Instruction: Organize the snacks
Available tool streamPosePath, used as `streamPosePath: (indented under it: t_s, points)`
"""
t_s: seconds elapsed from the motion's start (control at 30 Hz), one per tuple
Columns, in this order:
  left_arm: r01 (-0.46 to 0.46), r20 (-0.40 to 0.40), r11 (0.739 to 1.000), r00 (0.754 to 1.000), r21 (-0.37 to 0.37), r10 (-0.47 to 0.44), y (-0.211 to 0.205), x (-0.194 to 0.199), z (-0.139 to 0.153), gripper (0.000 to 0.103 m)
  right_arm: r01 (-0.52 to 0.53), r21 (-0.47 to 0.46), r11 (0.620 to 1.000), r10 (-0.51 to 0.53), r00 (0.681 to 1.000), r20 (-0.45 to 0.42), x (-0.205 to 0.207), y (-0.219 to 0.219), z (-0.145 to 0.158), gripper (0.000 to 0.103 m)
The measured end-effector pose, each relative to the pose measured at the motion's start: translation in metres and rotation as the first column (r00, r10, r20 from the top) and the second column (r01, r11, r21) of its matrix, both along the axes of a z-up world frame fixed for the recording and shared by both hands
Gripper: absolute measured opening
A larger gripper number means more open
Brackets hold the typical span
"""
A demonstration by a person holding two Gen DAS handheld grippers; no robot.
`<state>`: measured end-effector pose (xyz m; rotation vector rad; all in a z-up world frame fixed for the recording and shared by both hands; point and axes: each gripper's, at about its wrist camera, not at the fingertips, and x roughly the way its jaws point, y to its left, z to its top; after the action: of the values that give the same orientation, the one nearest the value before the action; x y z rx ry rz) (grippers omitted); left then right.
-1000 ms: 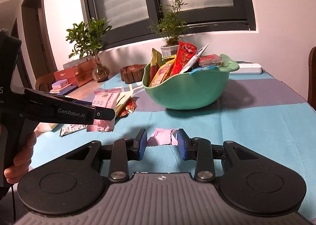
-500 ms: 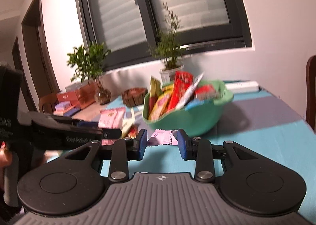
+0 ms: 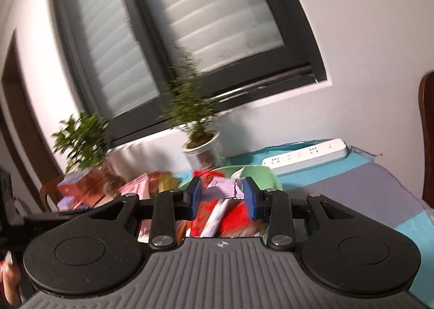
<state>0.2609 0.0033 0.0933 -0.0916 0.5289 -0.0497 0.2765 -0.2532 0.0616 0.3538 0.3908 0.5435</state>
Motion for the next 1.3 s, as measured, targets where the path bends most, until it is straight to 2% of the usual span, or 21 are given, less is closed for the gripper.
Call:
streamPosePath:
  t_s: [0.17, 0.3, 0.37, 0.47, 0.57, 0.7, 0.83, 0.93, 1.0, 1.1, 1.3]
  points:
    - [0.011, -0.027, 0.999, 1.000, -0.043, -0.012, 0.006, 0.013, -0.011, 0.102, 0.025, -0.024, 0.999, -0.026, 0.998, -0.055, 0.037, 0.011, -0.018, 0.039]
    - [0.010, -0.019, 0.999, 1.000, -0.038, -0.011, 0.006, 0.011, -0.010, 0.103, 0.011, -0.049, 0.999, -0.015, 0.996, -0.088, 0.049, 0.022, -0.032, 0.042]
    - [0.011, -0.007, 0.999, 1.000, -0.043, -0.011, 0.007, 0.007, -0.006, 0.103, 0.008, -0.052, 0.999, -0.013, 0.996, -0.091, 0.048, 0.022, -0.034, 0.055]
    - [0.004, 0.006, 0.999, 1.000, -0.033, -0.004, 0.008, -0.002, 0.001, 0.103, 0.012, -0.019, 1.000, -0.013, 0.996, -0.085, 0.042, 0.016, -0.029, 0.064]
    - [-0.009, 0.019, 1.000, 1.000, -0.025, 0.009, 0.009, -0.016, 0.007, 0.103, 0.027, -0.014, 1.000, -0.028, 0.996, -0.079, 0.032, 0.009, -0.022, 0.075]
    - [-0.051, 0.030, 0.996, 0.998, 0.067, 0.049, 0.007, -0.044, 0.005, 0.103, 0.048, -0.004, 0.999, -0.048, 0.997, -0.067, 0.008, -0.002, -0.016, 0.079]
    - [-0.075, 0.015, 0.984, 0.997, 0.163, 0.074, 0.003, -0.073, -0.013, 0.103, 0.101, -0.033, 0.994, -0.102, 0.994, -0.038, -0.028, -0.006, -0.017, 0.089]
    - [-0.075, -0.014, 0.979, 0.997, 0.189, 0.079, 0.001, -0.094, -0.029, 0.103, 0.116, -0.050, 0.992, -0.118, 0.992, -0.042, -0.053, -0.005, -0.024, 0.096]
    - [-0.074, -0.032, 0.979, 0.996, 0.188, 0.081, 0.001, -0.105, -0.040, 0.103, 0.116, -0.062, 0.991, -0.120, 0.991, -0.056, -0.066, 0.000, -0.032, 0.096]
    - [-0.073, -0.052, 0.977, 0.995, 0.200, 0.085, 0.000, -0.119, -0.054, 0.103, 0.136, -0.136, 0.981, -0.145, 0.987, -0.064, -0.082, 0.014, -0.043, 0.096]
    - [-0.091, -0.058, 0.968, 0.993, 0.233, 0.107, 0.001, -0.130, -0.068, 0.103, 0.188, -0.255, 0.948, -0.202, 0.979, -0.030, -0.103, 0.040, -0.065, 0.096]
